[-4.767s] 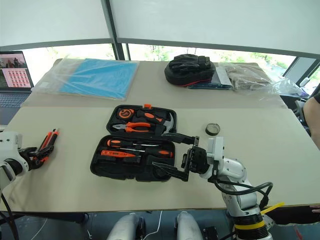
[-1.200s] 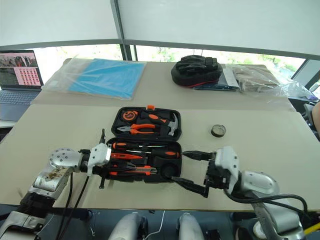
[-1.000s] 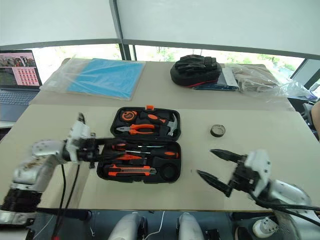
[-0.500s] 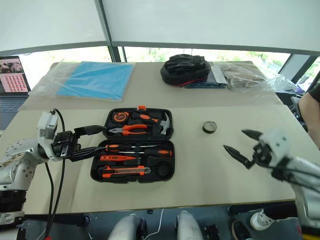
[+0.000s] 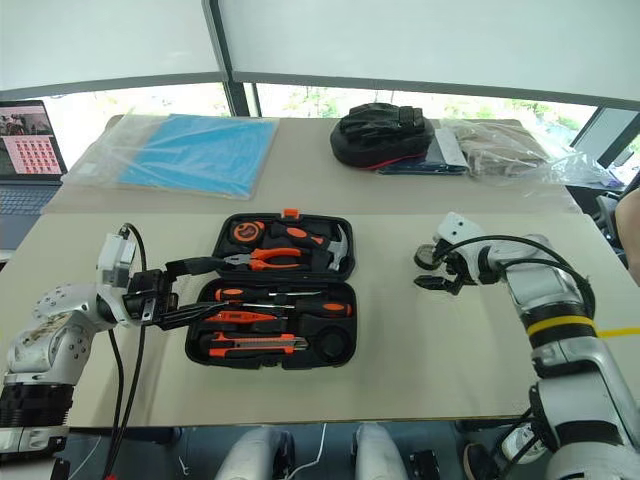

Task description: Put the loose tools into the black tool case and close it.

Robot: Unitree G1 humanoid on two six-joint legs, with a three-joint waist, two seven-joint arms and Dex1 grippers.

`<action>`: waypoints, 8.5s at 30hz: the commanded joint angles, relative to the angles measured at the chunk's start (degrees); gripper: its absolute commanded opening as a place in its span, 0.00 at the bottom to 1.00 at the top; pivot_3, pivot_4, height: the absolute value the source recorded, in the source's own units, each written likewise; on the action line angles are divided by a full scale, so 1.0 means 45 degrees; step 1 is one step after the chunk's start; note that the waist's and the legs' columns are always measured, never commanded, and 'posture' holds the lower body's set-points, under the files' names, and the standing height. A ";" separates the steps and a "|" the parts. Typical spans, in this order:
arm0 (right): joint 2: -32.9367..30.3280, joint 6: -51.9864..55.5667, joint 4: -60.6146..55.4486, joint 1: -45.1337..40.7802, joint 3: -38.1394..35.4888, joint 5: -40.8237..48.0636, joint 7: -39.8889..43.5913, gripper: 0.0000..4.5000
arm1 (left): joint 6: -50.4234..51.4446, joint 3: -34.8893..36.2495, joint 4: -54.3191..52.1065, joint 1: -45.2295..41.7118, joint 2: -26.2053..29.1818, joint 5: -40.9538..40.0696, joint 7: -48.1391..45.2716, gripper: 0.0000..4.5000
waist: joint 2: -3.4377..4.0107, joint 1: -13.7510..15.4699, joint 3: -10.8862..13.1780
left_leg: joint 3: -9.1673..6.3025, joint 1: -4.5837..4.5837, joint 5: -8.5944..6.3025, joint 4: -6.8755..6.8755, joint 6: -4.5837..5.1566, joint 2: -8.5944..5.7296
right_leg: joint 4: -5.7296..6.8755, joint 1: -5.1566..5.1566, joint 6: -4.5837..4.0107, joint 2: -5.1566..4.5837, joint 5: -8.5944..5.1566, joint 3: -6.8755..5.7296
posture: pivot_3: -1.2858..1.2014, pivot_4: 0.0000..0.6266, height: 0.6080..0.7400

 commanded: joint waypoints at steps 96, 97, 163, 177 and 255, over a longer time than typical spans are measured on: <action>0.2429 0.0090 -0.7664 0.4970 -0.0823 0.1948 0.0387 0.00 | 0.0074 -0.1555 0.0972 0.0207 -0.0193 0.4093 0.4138 0.00 | -0.0008 0.0125 0.0014 | -0.0062 -0.0010 -0.0007 0.0008 0.0002 0.0024 | -0.0007 0.0045 -0.0002 -0.0018 0.0012 -0.0101 | 0.52 0.24 1.00; 0.2330 0.0088 -0.7644 0.5032 -0.0998 0.1878 0.0238 0.00 | 0.0010 -0.1475 0.1074 0.0249 -0.0131 0.4185 0.4247 0.00 | -0.0008 0.0123 0.0014 | -0.0061 -0.0004 -0.0007 0.0007 0.0002 0.0023 | -0.0019 0.0046 -0.0002 -0.0019 0.0011 -0.0099 | 0.52 0.24 1.00; 0.0742 -0.0493 -0.9711 0.4000 -0.0458 0.1082 -0.3624 0.00 | -0.4037 -0.0187 -0.0555 0.0975 -0.0488 0.4607 0.6011 0.01 | -0.0050 0.0045 0.0014 | -0.0110 -0.0129 0.0067 -0.0022 0.0012 -0.0118 | 0.0029 -0.0092 0.0024 -0.0131 0.0042 -0.0087 | 0.52 0.24 1.00; -0.0222 -0.9271 -0.6514 0.7417 -0.1760 -0.1023 -0.5317 0.48 | -1.2279 -0.0378 0.3108 0.3249 0.0698 0.6477 0.5862 0.55 | -0.0056 0.0032 0.0022 | -0.0046 0.0042 0.0023 -0.0022 0.0087 -0.0119 | -0.0014 0.0080 0.0072 -0.0204 0.0012 -0.0107 | 0.52 0.24 1.00; 0.0414 0.1966 -1.4197 0.8256 -0.0354 0.2741 -0.1766 0.00 | 0.1078 -0.4564 -0.0170 -0.3406 -0.0942 0.4173 0.2769 0.00 | -0.0099 0.0310 0.0056 | -0.0131 0.0011 0.0033 0.0059 0.0077 -0.0145 | 0.0028 0.0102 0.0087 -0.0136 -0.0003 -0.0098 | 0.52 0.24 1.00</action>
